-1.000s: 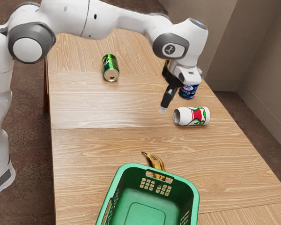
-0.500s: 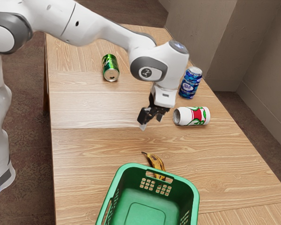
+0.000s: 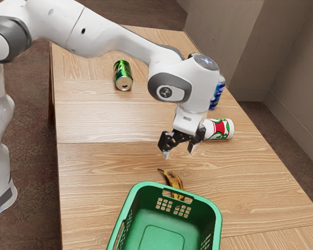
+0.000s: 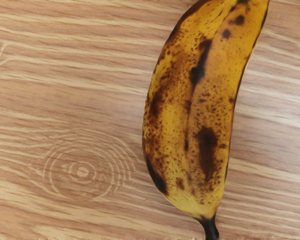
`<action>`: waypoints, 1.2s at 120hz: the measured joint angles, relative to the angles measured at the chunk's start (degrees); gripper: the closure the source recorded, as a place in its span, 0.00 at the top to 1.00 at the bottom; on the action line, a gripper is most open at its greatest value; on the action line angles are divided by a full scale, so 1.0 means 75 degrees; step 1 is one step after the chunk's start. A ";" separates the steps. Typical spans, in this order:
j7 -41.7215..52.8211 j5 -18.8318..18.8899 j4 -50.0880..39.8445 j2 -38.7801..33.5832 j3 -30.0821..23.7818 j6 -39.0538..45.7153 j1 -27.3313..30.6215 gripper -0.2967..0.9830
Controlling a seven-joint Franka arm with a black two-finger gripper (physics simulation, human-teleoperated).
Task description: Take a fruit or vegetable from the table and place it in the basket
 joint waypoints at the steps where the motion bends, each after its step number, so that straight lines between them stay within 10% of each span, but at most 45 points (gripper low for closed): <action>1: 0.0013 -0.0001 -0.0003 -0.0006 0.0000 -0.0005 -0.0004 0.77; 144: 0.0316 -0.0022 -0.0821 0.0136 -0.0797 0.1075 -0.0032 0.77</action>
